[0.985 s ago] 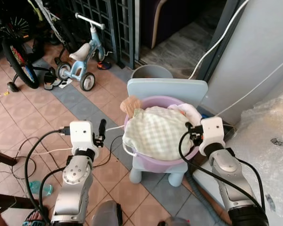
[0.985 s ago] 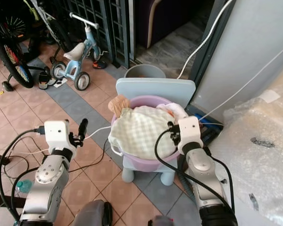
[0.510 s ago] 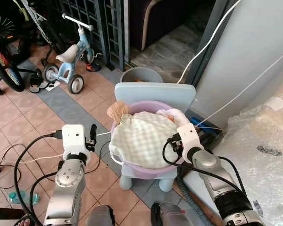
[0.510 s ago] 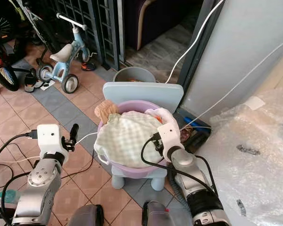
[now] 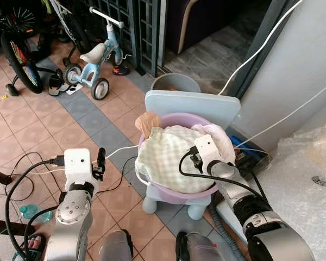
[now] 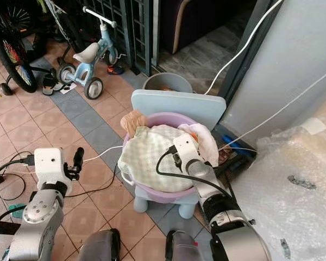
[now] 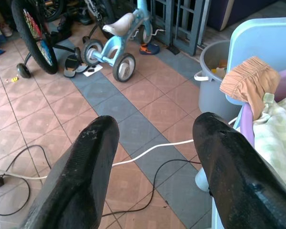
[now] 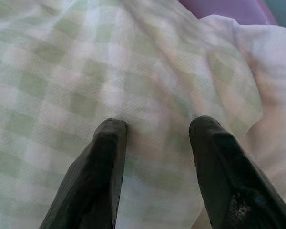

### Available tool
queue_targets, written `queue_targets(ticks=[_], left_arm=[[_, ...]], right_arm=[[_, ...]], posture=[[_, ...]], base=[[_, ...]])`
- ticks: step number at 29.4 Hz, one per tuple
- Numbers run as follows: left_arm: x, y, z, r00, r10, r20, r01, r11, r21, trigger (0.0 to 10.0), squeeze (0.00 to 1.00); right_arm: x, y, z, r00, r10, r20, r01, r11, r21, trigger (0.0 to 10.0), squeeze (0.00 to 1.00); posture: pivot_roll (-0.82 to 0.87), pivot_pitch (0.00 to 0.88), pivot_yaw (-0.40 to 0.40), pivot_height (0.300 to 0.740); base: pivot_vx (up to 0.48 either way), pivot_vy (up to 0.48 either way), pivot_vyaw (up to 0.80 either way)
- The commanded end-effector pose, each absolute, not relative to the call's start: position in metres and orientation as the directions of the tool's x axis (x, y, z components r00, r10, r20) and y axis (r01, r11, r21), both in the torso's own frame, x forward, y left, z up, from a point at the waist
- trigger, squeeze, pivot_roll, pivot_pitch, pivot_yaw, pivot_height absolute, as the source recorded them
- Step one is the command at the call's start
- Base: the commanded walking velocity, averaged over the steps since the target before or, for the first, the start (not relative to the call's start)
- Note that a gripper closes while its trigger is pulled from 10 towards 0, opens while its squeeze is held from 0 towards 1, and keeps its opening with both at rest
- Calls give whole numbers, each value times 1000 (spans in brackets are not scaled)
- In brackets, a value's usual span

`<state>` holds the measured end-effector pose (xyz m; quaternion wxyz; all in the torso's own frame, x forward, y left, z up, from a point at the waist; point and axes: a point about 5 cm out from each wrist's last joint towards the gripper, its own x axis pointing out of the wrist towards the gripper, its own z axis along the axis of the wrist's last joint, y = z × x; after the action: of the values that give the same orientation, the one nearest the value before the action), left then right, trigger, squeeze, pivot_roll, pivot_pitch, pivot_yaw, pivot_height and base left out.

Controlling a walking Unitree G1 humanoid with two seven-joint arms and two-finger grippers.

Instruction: Clothes washing

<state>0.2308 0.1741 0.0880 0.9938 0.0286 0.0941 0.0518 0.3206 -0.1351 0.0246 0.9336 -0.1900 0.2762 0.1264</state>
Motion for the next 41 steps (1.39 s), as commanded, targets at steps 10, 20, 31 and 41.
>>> queue_targets(ticks=[10, 20, 31, 41], left_arm=[[218, 175, 89, 969, 113, -220, -97, 992, 82, 10000, 0], [224, 174, 88, 968, 104, -228, -88, 993, 81, 10000, 0], [234, 174, 88, 971, 107, -212, -93, 993, 79, 10000, 0], [241, 172, 90, 974, 132, -185, -122, 990, 66, 10000, 0]], right_arm=[[316, -133, 13, 785, 133, -605, -328, 918, -223, 0, 0], [316, -136, 13, 795, 137, -592, -268, 953, -139, 0, 0], [323, -141, 23, 825, 162, -541, -205, 979, -19, 0, 0], [333, -142, 76, 945, 272, -179, -219, 937, 272, 0, 0]], posture=[[187, 248, -36, 740], [167, 237, -28, 740], [145, 190, -31, 740], [137, 154, -40, 740]], base=[[0, 0, 0], [0, 0, 0], [0, 0, 0], [0, 0, 0]])
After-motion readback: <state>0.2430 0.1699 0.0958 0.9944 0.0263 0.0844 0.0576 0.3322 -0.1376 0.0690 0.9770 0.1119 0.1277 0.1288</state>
